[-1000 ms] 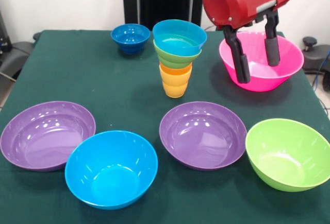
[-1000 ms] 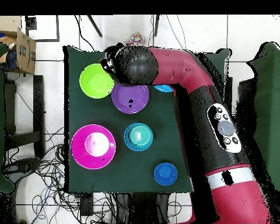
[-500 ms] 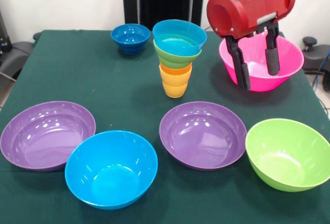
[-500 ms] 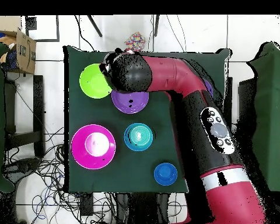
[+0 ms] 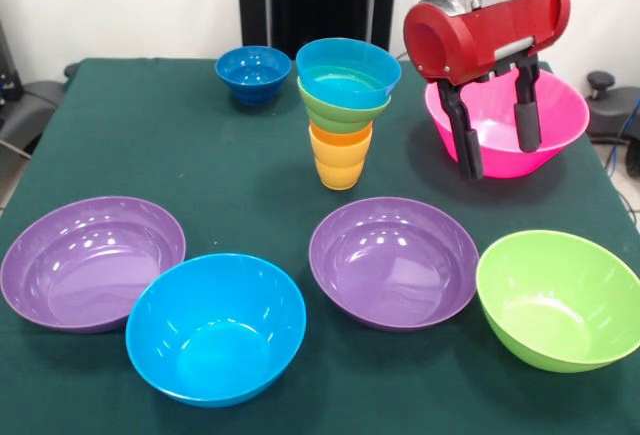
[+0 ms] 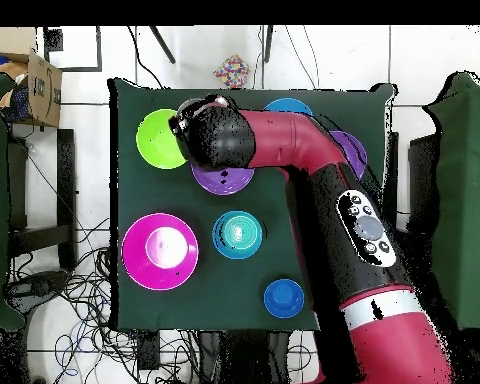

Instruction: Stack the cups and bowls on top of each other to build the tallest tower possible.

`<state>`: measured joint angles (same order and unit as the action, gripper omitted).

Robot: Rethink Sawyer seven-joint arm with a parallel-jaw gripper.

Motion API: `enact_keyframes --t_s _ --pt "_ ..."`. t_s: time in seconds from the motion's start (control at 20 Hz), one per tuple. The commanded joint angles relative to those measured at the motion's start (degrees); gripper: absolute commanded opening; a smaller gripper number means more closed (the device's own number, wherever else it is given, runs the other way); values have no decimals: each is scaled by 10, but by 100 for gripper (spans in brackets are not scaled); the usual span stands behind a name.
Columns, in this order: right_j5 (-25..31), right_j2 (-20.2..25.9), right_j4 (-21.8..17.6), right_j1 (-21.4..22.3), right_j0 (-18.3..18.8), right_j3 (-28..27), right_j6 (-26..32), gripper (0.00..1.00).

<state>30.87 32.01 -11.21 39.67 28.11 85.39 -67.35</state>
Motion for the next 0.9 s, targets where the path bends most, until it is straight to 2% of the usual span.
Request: enact_keyframes --t_s 0.05,0.3,0.6,0.9 --pt "-7 -33 -24 -6 -9 62 -73 100" --pt "-11 -22 -36 -8 14 102 -48 100" --pt "-6 -27 -55 -5 21 127 -31 100" --pt "-30 -25 -70 -6 24 151 -41 100"
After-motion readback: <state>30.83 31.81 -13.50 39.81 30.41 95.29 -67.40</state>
